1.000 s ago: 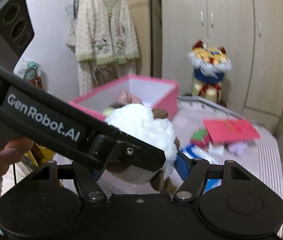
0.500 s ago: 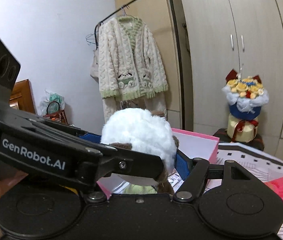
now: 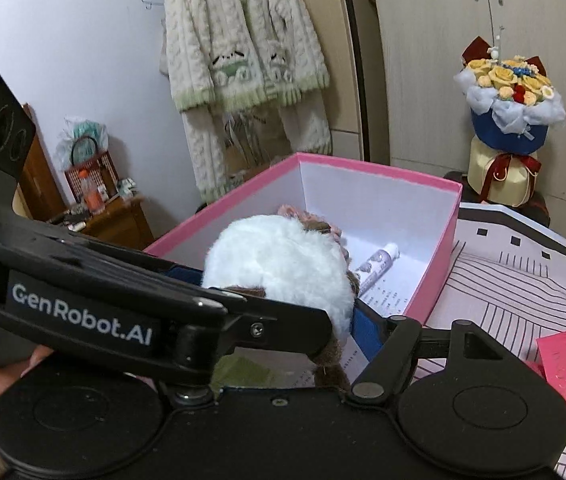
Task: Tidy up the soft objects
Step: 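Carry the plush toy with the left tool into the pink box and release, then reach the left tool to the blue wet-wipes pack and grasp it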
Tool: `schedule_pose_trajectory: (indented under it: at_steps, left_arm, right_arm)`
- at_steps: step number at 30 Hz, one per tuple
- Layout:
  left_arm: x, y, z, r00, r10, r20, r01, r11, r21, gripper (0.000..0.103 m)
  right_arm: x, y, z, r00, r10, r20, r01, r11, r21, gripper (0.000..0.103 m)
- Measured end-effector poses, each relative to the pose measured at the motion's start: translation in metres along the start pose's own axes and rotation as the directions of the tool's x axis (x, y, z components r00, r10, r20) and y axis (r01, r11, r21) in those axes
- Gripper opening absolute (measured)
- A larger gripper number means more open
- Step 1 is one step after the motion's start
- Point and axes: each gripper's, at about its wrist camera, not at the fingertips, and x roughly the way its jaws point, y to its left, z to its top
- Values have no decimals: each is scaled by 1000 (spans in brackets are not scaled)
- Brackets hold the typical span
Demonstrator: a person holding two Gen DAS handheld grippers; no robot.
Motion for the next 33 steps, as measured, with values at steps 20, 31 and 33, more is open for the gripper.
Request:
schedule_pose_trajectory:
  at_steps: [20, 31, 33]
  left_arm:
    - [-53, -34, -20, 985, 97, 145, -120, 980, 160, 84]
    - [-104, -74, -44, 979, 89, 182, -142, 942, 304, 84]
    - [-111, -84, -50, 980, 71, 184, -130, 935, 331, 84]
  right_arm:
    - [-37, 20, -8, 996, -88, 14, 89, 993, -77, 86]
    - [-98, 40, -24, 988, -141, 64, 149, 980, -134, 86]
    - [-111, 41, -28, 987, -141, 78, 151, 979, -137, 86]
